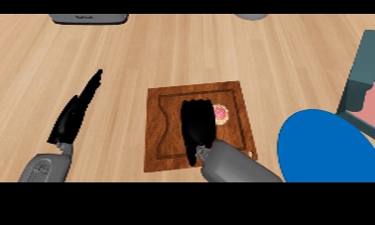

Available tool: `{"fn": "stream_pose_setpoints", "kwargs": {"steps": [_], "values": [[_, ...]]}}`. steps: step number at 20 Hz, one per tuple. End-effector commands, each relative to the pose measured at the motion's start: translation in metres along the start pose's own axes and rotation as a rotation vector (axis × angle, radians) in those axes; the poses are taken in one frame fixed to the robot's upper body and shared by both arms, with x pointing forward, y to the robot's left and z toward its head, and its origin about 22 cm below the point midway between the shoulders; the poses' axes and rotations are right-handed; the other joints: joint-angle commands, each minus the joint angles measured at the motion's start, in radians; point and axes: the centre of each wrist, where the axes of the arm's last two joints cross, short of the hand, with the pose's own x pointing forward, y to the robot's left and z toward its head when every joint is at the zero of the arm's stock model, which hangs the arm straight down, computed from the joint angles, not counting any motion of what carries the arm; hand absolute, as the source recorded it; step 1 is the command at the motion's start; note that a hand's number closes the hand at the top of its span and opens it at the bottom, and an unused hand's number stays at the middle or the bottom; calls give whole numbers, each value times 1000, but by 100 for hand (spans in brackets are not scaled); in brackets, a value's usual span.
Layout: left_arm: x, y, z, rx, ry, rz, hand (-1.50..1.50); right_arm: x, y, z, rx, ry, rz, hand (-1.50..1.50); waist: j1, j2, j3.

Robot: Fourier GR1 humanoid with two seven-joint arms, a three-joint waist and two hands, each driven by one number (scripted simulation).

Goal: Pick the pear from the cutting board and place it in the cardboard box

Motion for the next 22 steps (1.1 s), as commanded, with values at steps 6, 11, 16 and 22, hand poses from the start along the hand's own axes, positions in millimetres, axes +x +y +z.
{"fn": "stream_pose_setpoints", "kwargs": {"steps": [6, 11, 16, 22], "values": [[-8, -7, 3, 17, -6, -13, 0, -69, -40, -59, -89, 214, 27, 150, -6, 10, 0], [-1, -3, -3, 11, -8, 7, 0, -149, -81, -103, -52, 417, -28, 150, 0, 13, 0], [-7, 20, -15, 7, 15, -5, 0, -134, -113, -114, -154, 437, -3, 150, -7, 9, 0], [-18, 16, 3, 20, 7, -9, 0, -148, -173, -102, -341, 548, 90, 150, -16, 4, -1]]}}
